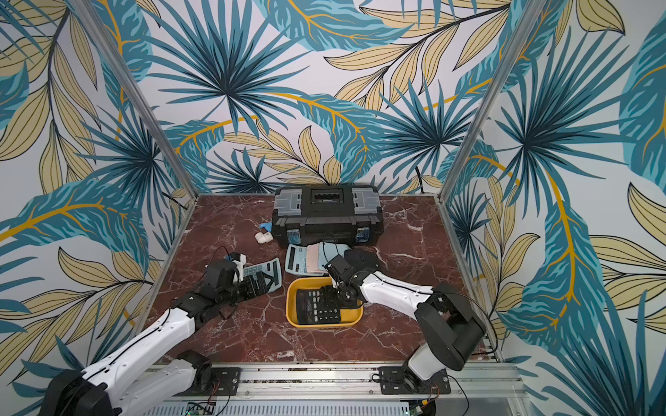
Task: Put the calculator in the storage box
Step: Adjust the calculator in the storage box, then pick up the calculator at the center of the board.
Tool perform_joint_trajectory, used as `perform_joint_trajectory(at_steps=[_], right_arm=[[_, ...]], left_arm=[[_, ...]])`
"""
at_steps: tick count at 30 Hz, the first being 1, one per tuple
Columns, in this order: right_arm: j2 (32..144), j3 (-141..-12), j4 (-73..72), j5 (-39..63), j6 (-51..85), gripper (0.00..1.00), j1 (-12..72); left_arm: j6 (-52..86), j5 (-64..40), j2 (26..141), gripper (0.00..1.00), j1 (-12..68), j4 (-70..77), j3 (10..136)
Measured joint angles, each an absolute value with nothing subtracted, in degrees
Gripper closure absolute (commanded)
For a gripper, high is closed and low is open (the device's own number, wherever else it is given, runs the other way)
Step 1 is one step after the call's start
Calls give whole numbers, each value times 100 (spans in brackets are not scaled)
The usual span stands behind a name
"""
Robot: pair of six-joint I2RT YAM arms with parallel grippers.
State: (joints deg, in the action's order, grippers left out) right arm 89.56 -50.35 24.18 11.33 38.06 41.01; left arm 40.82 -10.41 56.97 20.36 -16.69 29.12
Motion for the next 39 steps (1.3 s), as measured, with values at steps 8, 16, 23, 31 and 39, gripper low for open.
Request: perform_joint_trajectory(at_steps=[8, 16, 23, 31, 39], right_arm=[[8882, -5057, 2349, 1144, 3841, 24, 4136], [7946, -5306, 2602, 1144, 3793, 24, 4136], [8252, -6082, 2467, 1597, 3769, 29, 4156], [9428, -7310, 2386, 1850, 3752, 31, 4381], [10545, -8224, 2412, 1894, 3745, 35, 4475]], left_arm=[[3986, -996, 5889, 0, 1765, -1601, 2912], [3900, -794, 6173, 0, 1153, -1520, 2926], [3896, -904, 6696, 0, 552, -1135, 2928], [3905, -1544, 7588, 0, 60, -620, 3011], [3916, -1791, 7778, 0, -99, -362, 3079]])
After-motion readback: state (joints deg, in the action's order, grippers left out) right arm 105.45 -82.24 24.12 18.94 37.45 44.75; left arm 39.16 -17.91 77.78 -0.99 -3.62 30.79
